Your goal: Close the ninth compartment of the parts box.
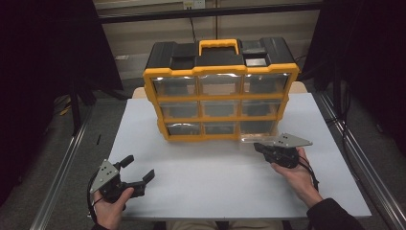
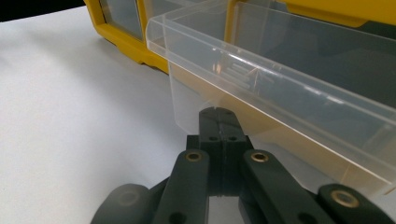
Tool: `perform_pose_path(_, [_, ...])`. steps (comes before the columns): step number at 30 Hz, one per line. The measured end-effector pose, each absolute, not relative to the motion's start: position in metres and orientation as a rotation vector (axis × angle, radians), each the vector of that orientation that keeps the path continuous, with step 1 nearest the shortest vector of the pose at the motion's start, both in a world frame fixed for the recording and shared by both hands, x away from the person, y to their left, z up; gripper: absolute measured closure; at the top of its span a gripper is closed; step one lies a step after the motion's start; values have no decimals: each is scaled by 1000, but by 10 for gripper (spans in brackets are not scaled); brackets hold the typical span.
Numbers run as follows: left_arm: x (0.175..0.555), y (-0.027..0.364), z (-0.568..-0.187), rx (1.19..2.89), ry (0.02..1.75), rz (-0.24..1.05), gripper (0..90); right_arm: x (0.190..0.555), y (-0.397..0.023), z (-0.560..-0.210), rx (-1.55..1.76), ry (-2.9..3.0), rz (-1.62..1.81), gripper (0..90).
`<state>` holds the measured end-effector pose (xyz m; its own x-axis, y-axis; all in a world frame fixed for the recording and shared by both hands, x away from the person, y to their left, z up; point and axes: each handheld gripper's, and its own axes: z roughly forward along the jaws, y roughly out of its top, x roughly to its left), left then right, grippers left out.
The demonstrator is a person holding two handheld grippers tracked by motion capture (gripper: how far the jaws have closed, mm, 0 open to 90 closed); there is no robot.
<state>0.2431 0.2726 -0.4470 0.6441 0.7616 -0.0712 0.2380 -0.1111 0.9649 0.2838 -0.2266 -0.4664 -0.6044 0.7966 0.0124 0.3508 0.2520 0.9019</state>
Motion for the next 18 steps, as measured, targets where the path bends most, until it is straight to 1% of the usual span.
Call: perform_pose_path(18, [244,274,-447,1664,831,545,53,289,-227,-468,1049,2061,1322,900])
